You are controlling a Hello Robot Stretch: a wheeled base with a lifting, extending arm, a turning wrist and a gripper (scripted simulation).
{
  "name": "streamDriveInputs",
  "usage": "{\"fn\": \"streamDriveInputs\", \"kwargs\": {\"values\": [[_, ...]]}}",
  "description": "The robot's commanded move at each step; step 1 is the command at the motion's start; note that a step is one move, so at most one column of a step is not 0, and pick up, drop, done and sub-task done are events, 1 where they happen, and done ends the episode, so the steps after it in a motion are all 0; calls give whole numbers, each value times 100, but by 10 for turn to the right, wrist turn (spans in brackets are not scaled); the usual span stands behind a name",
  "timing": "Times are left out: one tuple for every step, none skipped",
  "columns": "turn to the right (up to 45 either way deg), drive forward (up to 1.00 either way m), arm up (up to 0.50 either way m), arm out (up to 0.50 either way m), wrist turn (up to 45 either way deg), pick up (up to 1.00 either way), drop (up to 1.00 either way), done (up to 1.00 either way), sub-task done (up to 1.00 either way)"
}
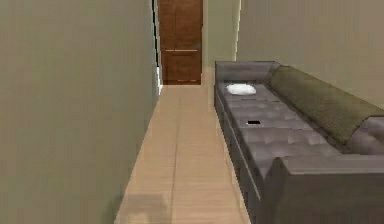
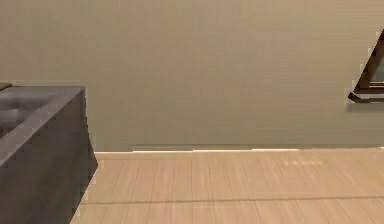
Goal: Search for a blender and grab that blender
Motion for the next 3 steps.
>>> {"fn": "streamDriveInputs", "kwargs": {"values": [[0, 100, 0, 0, 0, 0, 0, 0, 0], [0, 100, 0, 0, 0, 0, 0, 0, 0], [0, 100, 0, 0, 0, 0, 0, 0, 0]]}}
